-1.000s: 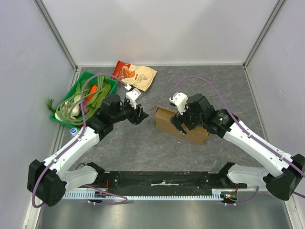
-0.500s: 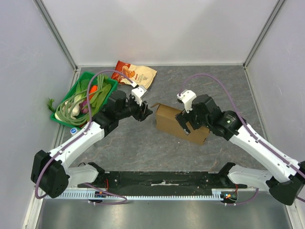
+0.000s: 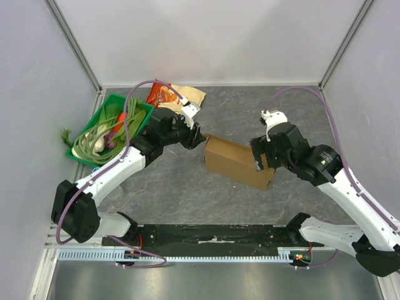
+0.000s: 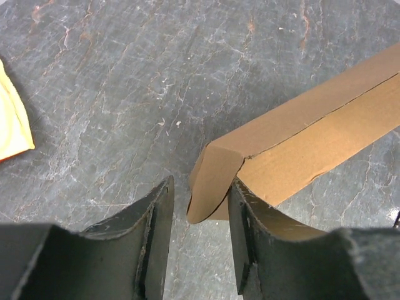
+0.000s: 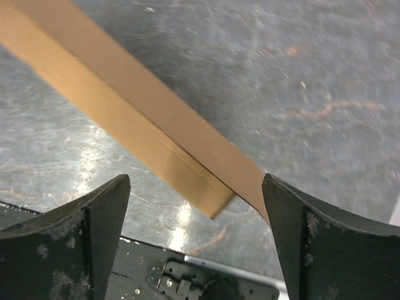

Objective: Fold the paper box

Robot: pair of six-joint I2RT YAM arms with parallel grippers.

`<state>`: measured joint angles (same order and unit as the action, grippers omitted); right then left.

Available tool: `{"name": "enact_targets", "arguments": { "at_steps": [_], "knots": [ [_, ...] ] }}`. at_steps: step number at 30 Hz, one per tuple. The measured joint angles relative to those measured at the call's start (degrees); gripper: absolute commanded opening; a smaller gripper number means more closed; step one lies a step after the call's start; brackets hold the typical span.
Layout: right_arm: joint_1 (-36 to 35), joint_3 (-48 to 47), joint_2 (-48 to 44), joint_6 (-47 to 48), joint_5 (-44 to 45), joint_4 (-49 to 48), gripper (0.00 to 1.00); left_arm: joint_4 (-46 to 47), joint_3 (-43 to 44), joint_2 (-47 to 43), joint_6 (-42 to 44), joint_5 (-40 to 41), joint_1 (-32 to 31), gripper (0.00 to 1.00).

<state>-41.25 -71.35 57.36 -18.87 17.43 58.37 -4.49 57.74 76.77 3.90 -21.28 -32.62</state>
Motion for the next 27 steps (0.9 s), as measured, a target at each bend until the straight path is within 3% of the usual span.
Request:
{"name": "enact_targets", "arguments": {
  "at_steps": [7, 13, 16, 22, 27],
  "knots": [
    [1.4, -6.7, 0.0, -8.0, 5.8, 11.9, 0.78, -0.5, 0.7, 0.4, 0.0, -1.5, 0.0, 0.41],
    [1.4, -5.4, -3.6, -11.6, 6.9, 16.1, 0.69, -1.7, 0.7, 0.4, 0.0, -1.8, 0.0, 0.36],
    [1.4, -1.7, -4.9, -12.7, 8.1, 17.0, 0.54, -2.4, 0.8, 0.4, 0.0, -1.8, 0.0, 0.33],
    [1.4, 4.3, -4.3, -13.0, 10.3, 15.2, 0.49, -3.9, 2.6, 1.1, -0.2, -1.9, 0.0, 0.32],
    [1.4, 5.8, -3.4, -11.5, 11.7, 12.5, 0.54, -4.1, 3.7, 1.5, -0.6, -3.0, 0.0, 0.33]
  ]
}}
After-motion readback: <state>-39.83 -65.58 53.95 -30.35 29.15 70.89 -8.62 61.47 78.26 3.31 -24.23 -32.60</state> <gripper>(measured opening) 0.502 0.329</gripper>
